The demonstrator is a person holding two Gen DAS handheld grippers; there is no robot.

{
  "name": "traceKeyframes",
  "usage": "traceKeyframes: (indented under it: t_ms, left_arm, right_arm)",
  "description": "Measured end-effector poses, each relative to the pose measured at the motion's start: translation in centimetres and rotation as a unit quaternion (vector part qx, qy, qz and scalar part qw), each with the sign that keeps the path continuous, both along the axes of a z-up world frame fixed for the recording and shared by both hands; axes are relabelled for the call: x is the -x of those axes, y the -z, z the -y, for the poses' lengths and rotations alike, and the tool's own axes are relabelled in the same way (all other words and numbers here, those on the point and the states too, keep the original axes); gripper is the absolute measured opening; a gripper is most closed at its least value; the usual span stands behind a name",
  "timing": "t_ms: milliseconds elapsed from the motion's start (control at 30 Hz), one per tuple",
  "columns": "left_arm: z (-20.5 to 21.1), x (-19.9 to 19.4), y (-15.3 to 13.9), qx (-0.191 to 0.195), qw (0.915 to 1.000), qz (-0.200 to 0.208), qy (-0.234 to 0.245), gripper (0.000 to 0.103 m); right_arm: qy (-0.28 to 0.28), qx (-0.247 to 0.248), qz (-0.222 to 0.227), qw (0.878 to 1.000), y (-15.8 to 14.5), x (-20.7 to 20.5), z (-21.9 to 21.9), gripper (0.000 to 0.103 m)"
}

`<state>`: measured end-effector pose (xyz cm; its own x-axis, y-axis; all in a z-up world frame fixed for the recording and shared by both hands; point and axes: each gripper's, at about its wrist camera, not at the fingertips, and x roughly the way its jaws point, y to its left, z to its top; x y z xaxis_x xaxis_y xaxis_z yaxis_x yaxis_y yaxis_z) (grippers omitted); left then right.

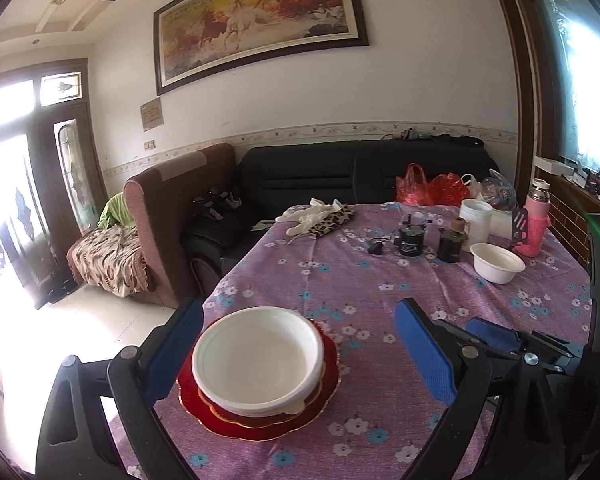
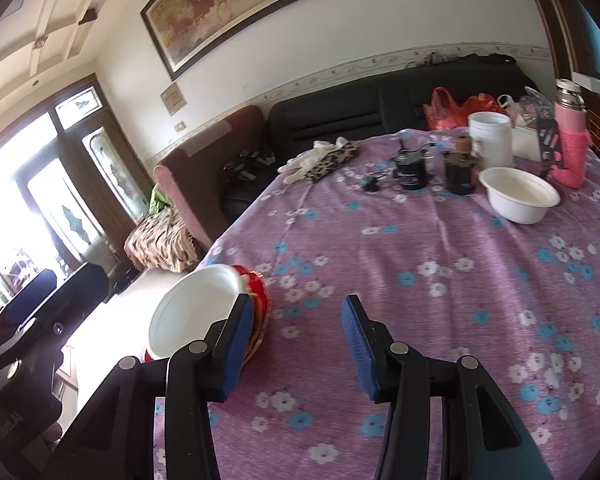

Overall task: Organize plates and bowls
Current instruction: 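Withdraw both grippers up from the stack, then move both grippers toward the small white bowl beside the pink thermos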

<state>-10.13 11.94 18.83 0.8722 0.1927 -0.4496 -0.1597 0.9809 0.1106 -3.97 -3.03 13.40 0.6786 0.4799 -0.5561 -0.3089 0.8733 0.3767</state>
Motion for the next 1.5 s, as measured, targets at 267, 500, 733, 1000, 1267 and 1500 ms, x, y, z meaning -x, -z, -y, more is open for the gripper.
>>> traceKeyframes:
  t_ms: [267, 500, 733, 1000, 1267, 1500]
  left_arm:
    - [2.7, -0.8, 0.4, -0.011, 0.9996, -0.007, 0.025, 0.096]
    - [4.1, -2.1, 0.9, 0.004, 0.9983, -0.030, 0.050, 0.096]
    - [5.1, -5.4, 2.2, 0.054, 0.9918, -0.079, 0.085, 0.096]
    - [8.3, -12.3, 3.3, 0.104, 0.9738, -0.150, 0.136, 0.096]
    - [11.8, -21.7, 4.7, 0.155, 0.9478, -0.219, 0.172, 0.096]
    - [15.3, -28.0, 7.4, 0.164, 0.9350, -0.254, 0.184, 0.096]
  right_arm:
    - [0.030, -0.008, -0.004, 1.000, 0.3, -0.3, 3.8, 0.052]
    - [0.073, -0.008, -0.008, 0.997, 0.6, -1.1, 8.6, 0.052]
    - [0.171, -0.013, -0.037, 0.985, 1.8, -3.0, 17.6, 0.051]
    - [0.226, -0.001, -0.068, 0.972, 3.4, -6.9, 22.9, 0.051]
    - [0.246, -0.007, -0.076, 0.966, 3.8, -12.3, 24.6, 0.051]
    - [0.251, -0.044, -0.095, 0.962, 5.7, -17.8, 25.5, 0.051]
